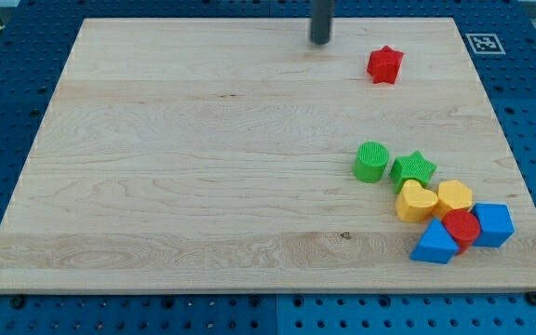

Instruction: Move the red star towards the group of blocks at the bottom side

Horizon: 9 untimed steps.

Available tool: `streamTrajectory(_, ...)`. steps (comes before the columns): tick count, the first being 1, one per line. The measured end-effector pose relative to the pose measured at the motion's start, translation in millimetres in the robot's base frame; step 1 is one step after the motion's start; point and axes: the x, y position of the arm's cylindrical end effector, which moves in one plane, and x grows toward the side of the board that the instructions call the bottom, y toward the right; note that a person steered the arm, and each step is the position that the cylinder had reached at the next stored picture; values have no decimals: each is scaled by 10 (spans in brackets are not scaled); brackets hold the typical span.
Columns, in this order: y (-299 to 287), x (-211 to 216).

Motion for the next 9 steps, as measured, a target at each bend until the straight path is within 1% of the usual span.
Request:
streamTrajectory(1, 702, -3)
streamTrajectory(2, 848, 331)
streamTrajectory(3, 657, 606)
streamTrajectory(4, 404, 753)
streamTrajectory(5, 372, 1008)
streamTrajectory(6, 372, 1389)
streamTrajectory(7, 294, 1667)
streamTrajectory(9, -79, 1990)
